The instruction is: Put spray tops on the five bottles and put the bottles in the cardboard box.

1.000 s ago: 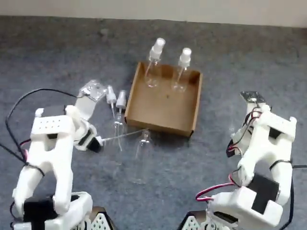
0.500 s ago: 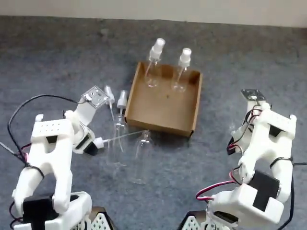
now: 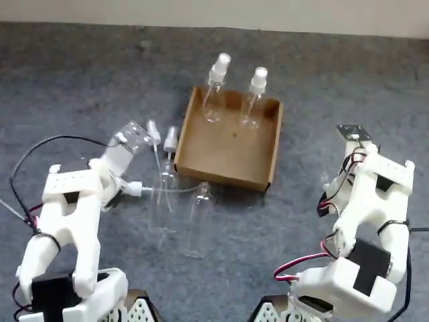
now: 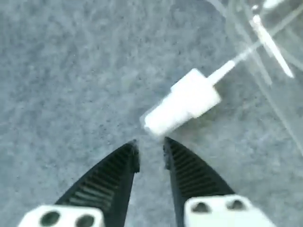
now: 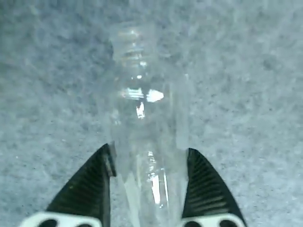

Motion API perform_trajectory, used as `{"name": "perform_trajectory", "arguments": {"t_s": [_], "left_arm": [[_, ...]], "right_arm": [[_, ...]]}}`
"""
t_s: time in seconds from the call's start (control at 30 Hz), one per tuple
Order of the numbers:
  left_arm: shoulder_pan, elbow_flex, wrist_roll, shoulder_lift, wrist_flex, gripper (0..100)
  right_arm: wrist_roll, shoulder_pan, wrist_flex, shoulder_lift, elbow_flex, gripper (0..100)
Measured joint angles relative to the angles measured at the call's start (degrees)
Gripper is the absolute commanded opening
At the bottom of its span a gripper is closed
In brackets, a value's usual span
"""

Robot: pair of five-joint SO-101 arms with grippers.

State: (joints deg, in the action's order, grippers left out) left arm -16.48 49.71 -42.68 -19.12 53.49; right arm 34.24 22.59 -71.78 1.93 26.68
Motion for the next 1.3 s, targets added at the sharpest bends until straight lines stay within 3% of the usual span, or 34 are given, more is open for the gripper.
{"name": "perform_trajectory", "arguments": {"t_s": [0.27,0.33,0.47,0.57,0.67,0.83,0.97,1.13,1.3], "left_arm": [[-5.3,-6.1,0.3,0.0,0.0,2],[-5.1,-6.9,4.2,0.0,2.2,7],[-5.1,-11.3,21.8,0.0,12.8,21],[-4.7,-14.2,39.3,0.0,18.8,24],[-2.2,-15.1,55.9,0.0,19.9,23],[4.7,-15.3,71.6,0.0,19.2,23],[7.9,-14.3,76.9,0.0,15.0,23],[8.1,-8.5,77.6,0.0,7.6,23],[8.1,-6.5,77.9,0.0,6.0,23]], "right_arm": [[0.0,0.0,0.0,0.0,0.0,0.4],[0.0,0.0,0.0,0.0,0.0,0.4],[0.0,-0.6,0.0,0.0,0.0,0.4],[0.0,-1.8,0.0,0.0,0.0,0.4],[0.0,-2.1,0.0,0.0,0.0,0.4],[0.0,-2.0,0.0,0.0,0.0,0.4],[0.0,-2.0,0.0,0.0,0.0,0.4],[0.0,-2.0,0.0,0.0,0.0,0.4],[0.0,-2.0,0.0,0.0,0.0,0.4]]}}
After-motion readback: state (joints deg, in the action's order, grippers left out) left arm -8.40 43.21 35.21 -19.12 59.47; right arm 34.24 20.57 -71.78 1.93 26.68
